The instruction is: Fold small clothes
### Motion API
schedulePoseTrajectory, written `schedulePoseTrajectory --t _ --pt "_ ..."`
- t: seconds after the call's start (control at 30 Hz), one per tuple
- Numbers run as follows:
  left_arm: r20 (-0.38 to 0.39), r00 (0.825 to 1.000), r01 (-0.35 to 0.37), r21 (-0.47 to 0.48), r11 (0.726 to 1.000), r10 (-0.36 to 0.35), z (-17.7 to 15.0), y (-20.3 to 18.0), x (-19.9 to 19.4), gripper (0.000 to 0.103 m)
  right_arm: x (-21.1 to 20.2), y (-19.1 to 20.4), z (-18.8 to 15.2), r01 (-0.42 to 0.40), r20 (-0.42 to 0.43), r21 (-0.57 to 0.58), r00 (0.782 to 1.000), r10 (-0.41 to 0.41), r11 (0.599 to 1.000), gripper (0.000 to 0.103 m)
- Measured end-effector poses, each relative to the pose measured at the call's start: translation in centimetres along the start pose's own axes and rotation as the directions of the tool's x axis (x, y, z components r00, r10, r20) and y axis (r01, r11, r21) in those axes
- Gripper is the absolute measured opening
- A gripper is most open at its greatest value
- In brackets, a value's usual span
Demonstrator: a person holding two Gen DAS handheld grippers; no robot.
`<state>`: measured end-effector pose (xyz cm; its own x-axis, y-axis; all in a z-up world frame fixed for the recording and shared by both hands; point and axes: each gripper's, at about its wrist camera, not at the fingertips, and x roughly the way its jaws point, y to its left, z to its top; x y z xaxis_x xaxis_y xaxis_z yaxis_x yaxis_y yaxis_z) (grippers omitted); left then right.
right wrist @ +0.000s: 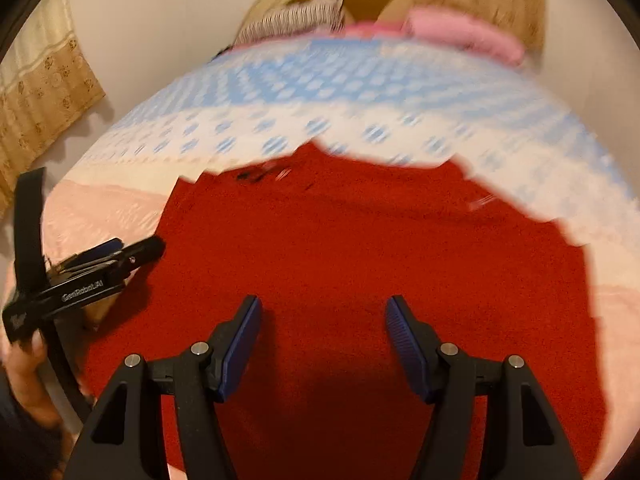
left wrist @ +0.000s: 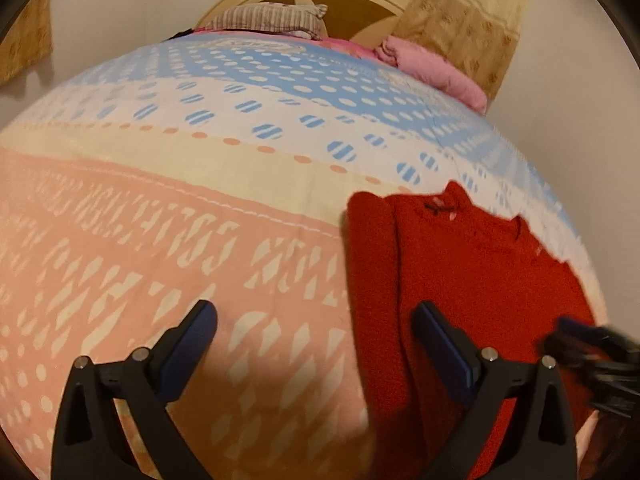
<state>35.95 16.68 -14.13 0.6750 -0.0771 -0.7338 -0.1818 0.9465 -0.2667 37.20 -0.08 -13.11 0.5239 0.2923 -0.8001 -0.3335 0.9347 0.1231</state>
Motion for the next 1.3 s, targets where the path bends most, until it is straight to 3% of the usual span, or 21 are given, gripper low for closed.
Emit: schedulePoseTrajectory --t 0.07,0.3,0.47,0.57,0.7,0.77,0.87,1.1,1.3 --pt "0.018 1.0 0.023 -0.042 0.999 -0.022 -0.1 0.8 -0.3 0.101 2.2 -0.3 0.7 0.039 -0.045 0.031 0.998 -0.037 0.999 0.065" --pt "0.031 0.998 0.06 -0.062 0.996 -0.058 -0.2 1.1 -0.3 0.103 4.8 -0.9 3.9 0.122 -0.033 0.067 0.992 -0.12 0.99 0.07" --pt "0.047 0.994 0.101 -0.093 0.99 -0.097 -0.3 1.8 -0.6 0.103 2.2 -0.7 2.7 0.038 0.033 0.071 0.999 -0.041 0.997 0.07" --pt "0.049 0.994 0.106 -0.096 0.99 -0.102 -0.3 1.9 -0.6 0.103 -0.2 -2.4 1.4 0.072 0.083 0.063 0.994 -0.077 0.995 0.07" --pt "0.011 1.0 0.024 -0.036 0.999 -0.024 -0.3 0.8 -0.1 0.103 -1.5 -8.2 0.6 0.174 0.072 0.156 0.98 -0.186 0.972 0.07" --pt "-0.018 0.999 -0.048 0.046 0.998 0.049 -0.4 -0.7 0.4 0.103 -0.5 -11.9 0.2 0.228 0.0 0.242 0.972 -0.235 0.943 0.07" --pt "-0.022 0.997 -0.073 0.072 0.995 0.075 -0.6 -1.0 0.5 0.103 -0.5 -15.1 -0.7 0.208 0.038 0.285 0.973 -0.228 0.936 0.07" --pt "-0.019 0.998 -0.052 0.053 0.997 0.053 -0.6 -0.6 0.3 0.103 -2.7 -12.8 -1.7 0.186 0.1 0.254 0.971 -0.217 0.949 0.07" --pt "-0.004 1.0 0.019 -0.002 1.0 -0.019 -0.6 0.2 -0.1 0.103 -5.0 -3.5 -3.9 0.035 0.148 -0.01 0.988 -0.033 0.999 0.07"
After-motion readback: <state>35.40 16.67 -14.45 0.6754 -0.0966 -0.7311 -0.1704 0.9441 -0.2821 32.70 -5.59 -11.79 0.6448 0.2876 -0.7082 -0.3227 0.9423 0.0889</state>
